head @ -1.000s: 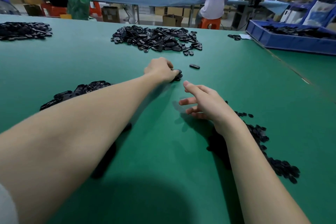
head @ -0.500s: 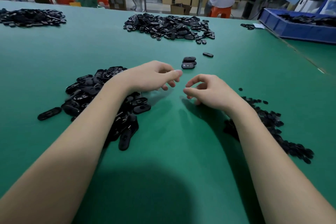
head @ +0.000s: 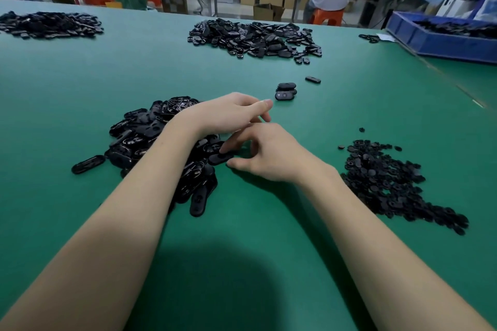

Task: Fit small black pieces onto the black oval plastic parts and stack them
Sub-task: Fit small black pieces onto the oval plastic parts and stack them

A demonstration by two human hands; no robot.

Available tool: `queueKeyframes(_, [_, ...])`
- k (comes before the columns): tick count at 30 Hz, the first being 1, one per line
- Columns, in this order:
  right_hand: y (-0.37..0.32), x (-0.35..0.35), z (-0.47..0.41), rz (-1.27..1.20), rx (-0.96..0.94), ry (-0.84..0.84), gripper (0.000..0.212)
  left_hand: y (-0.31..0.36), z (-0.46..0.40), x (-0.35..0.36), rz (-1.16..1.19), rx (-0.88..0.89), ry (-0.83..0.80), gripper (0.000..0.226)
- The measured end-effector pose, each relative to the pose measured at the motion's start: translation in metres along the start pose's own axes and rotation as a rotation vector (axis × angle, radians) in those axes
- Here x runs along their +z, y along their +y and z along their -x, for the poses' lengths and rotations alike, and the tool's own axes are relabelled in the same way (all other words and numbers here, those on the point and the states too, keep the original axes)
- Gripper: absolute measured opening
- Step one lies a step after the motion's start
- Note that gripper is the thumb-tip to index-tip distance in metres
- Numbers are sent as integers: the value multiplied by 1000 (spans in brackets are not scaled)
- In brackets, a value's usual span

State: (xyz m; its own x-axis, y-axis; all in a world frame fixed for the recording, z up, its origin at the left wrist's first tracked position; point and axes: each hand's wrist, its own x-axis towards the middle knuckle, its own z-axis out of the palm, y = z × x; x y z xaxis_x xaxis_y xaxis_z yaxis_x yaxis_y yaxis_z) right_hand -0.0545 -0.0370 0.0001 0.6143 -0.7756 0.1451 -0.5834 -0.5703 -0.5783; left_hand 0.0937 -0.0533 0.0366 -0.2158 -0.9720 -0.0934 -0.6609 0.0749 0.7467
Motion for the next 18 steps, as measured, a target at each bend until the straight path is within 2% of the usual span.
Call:
queueKeyframes(6, [4,-4,1,3,16,28,12,2,-1,6,-21,23,-8,41])
queueKeyframes(12, [4,-7,1,-42,46,23,21,4,2,9,7,52,-35,52])
queueKeyframes(15, [6,-13,2,-90,107,-8,20,2,3,9,2,44,-61,56])
queueKeyframes(18, [11,-25,3,-145,154,-53,18,0,1,10,22,55,-52,50])
